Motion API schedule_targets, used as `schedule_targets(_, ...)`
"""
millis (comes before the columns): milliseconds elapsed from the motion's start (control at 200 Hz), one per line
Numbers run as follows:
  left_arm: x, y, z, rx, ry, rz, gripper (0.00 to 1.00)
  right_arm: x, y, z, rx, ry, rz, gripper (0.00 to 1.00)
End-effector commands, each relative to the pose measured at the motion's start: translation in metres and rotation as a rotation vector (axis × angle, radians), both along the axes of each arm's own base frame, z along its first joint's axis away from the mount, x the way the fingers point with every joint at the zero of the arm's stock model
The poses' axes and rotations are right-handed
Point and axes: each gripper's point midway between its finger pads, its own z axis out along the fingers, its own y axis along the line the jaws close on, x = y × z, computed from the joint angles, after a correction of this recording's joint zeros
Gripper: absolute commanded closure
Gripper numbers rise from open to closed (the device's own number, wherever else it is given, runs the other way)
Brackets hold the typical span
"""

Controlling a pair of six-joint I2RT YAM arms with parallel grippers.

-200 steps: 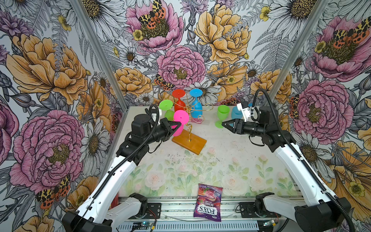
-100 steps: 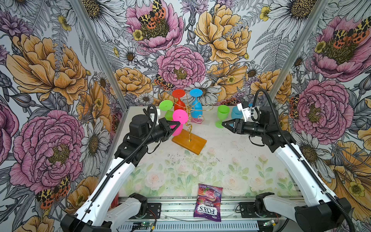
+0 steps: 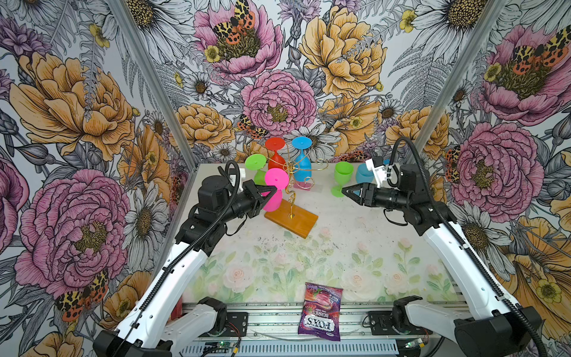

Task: Take the wine glass off the wine glass rack
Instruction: Pick up the wine glass from the wine glass rack.

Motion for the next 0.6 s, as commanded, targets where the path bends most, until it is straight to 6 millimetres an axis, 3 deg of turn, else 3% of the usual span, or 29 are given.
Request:
schedule_targets(0,0.002,0.006,0.016,-0.037,-0.01,0.026,1.0,-0.003,-0.002,0.012,0.015,-0.049,-0.004,0.48)
schedule_targets(596,-0.008,0.016,0.017,-0.081,0.024,0.062,1.0,0.0,-0.002,0.009,0.016,-0.04,-0.008,0.48)
